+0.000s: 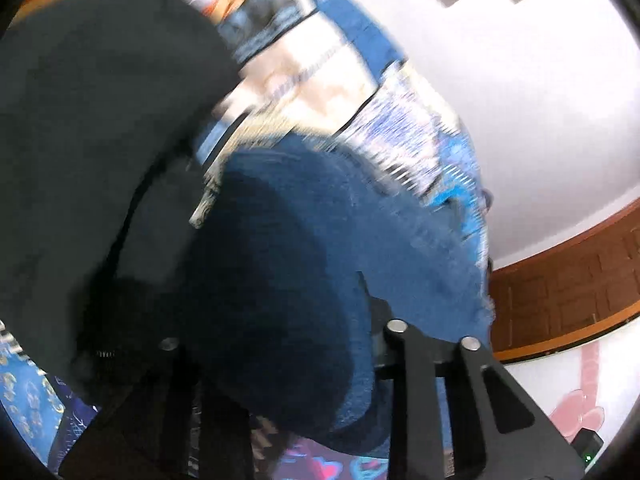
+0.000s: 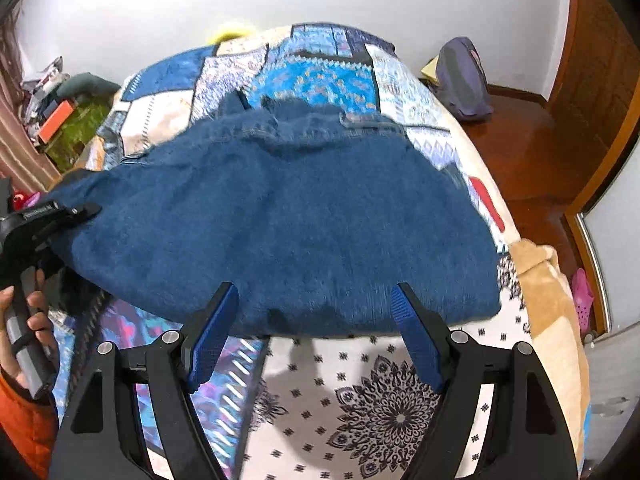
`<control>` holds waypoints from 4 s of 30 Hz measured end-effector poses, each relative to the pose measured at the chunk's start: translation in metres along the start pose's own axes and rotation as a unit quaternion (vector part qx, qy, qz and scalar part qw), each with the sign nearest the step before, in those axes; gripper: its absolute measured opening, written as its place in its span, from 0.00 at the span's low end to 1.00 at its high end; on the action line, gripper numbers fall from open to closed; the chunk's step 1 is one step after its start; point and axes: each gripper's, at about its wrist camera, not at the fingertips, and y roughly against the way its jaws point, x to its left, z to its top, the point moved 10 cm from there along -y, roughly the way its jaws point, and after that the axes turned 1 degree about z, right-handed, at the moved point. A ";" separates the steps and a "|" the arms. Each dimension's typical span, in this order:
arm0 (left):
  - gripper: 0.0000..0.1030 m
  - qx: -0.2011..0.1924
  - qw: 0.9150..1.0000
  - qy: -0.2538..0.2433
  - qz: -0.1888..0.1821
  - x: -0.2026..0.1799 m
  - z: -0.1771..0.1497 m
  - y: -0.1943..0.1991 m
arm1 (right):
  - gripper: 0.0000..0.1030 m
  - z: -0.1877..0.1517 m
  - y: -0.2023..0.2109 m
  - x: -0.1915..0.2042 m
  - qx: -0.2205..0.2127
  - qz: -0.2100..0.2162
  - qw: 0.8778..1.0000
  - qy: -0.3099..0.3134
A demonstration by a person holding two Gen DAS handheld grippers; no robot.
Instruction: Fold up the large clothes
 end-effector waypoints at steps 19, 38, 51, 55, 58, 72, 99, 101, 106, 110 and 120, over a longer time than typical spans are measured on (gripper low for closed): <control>0.23 -0.178 0.973 -0.143 0.017 -0.046 0.073 0.140 | 0.73 0.008 -0.076 0.186 0.076 0.123 0.984 0.107; 0.23 -0.122 0.941 -0.315 -0.012 -0.178 -0.011 0.086 | 0.74 0.020 0.005 0.040 -0.014 0.027 0.999 0.030; 0.28 0.093 0.886 -0.455 0.009 -0.173 -0.185 -0.025 | 0.74 -0.029 0.030 -0.062 0.006 -0.039 0.997 -0.064; 0.53 0.100 0.866 -0.490 0.004 -0.175 -0.201 -0.011 | 0.74 -0.034 0.035 -0.061 0.007 -0.038 0.998 -0.053; 0.59 0.124 0.871 -0.474 -0.029 -0.178 -0.205 0.006 | 0.74 -0.038 0.044 -0.055 0.001 -0.033 0.998 -0.047; 0.67 0.029 0.899 -0.437 0.002 -0.140 -0.102 0.077 | 0.74 0.019 0.063 0.034 -0.060 0.022 0.997 0.035; 0.89 0.070 0.924 -0.371 0.055 -0.026 -0.116 0.037 | 0.78 -0.034 -0.014 0.010 0.016 0.026 1.000 -0.007; 0.89 0.079 0.923 -0.372 0.056 -0.022 -0.120 0.039 | 0.78 -0.034 -0.012 0.009 0.025 0.026 0.999 -0.016; 0.89 0.076 0.908 -0.402 0.086 -0.019 -0.117 0.051 | 0.78 -0.026 0.001 0.013 0.028 0.010 1.000 -0.001; 0.89 0.046 0.909 -0.406 0.082 -0.027 -0.097 0.071 | 0.78 -0.011 0.012 0.019 0.015 0.004 1.000 0.021; 0.89 0.034 0.931 -0.360 0.050 -0.050 -0.035 0.064 | 0.80 0.024 -0.006 0.048 0.009 0.054 0.998 0.042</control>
